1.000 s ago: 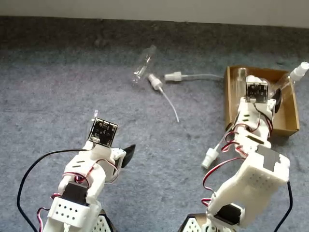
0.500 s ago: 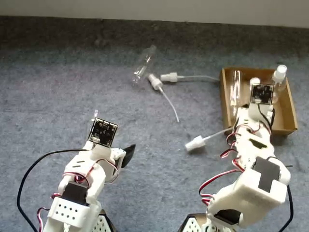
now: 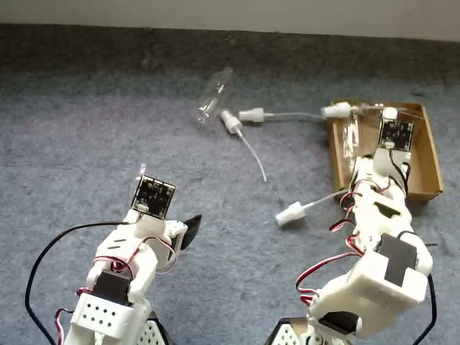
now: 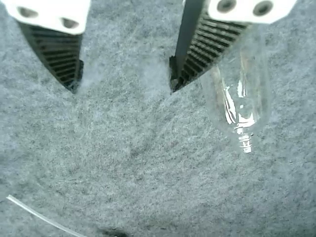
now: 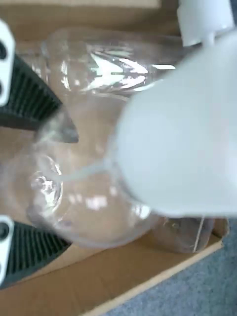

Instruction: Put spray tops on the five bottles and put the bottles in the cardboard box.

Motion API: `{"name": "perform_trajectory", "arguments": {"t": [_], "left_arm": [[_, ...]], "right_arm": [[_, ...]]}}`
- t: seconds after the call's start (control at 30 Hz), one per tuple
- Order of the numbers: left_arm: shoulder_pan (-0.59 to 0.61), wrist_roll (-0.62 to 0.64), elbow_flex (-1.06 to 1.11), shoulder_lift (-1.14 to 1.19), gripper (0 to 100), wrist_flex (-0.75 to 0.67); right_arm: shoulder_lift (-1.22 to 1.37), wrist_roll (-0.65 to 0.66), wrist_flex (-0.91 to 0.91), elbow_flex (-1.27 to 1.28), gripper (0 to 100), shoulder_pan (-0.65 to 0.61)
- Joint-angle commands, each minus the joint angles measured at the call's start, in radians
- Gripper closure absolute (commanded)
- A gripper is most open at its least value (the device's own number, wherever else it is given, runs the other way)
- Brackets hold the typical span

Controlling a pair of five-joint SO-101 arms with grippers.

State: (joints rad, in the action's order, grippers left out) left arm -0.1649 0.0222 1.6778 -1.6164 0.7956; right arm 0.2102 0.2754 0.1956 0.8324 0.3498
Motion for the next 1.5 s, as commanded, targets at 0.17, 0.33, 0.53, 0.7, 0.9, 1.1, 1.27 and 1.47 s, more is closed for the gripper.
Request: {"name": "perform_trajectory", "arguments": {"t": [0.17, 0.33, 0.53, 0.7, 0.9, 1.1, 1.27, 1.47], "left_arm": [[-0.001, -0.008, 0.012, -0.008, 75, -0.025], [-0.001, -0.008, 0.012, -0.008, 75, -0.023], [-0.001, -0.008, 0.012, -0.008, 75, -0.025], [-0.001, -0.008, 0.012, -0.008, 75, -0.025], [-0.001, -0.008, 0.012, -0.008, 75, -0.025], [-0.001, -0.008, 0.012, -0.008, 75, -0.025], [-0.001, -0.008, 0.012, -0.008, 75, -0.025], [-0.001, -0.008, 0.012, -0.008, 75, -0.025]], "right_arm": [[-0.015, -0.014, -0.021, -0.019, 71.9, -0.022], [-0.015, -0.015, -0.018, -0.054, 71.4, -0.018], [-0.019, -0.015, -0.024, -0.104, 62.8, -0.001], [-0.021, -0.014, -0.024, -0.127, 62.8, 0.021], [-0.022, -0.014, -0.027, -0.193, 62.8, 0.074], [-0.053, -0.092, -0.216, -0.329, 62.8, 0.105], [-0.114, -0.091, -0.407, -0.441, 62.7, 0.104], [-0.130, -0.091, -0.420, -0.463, 62.7, 0.108]]}}
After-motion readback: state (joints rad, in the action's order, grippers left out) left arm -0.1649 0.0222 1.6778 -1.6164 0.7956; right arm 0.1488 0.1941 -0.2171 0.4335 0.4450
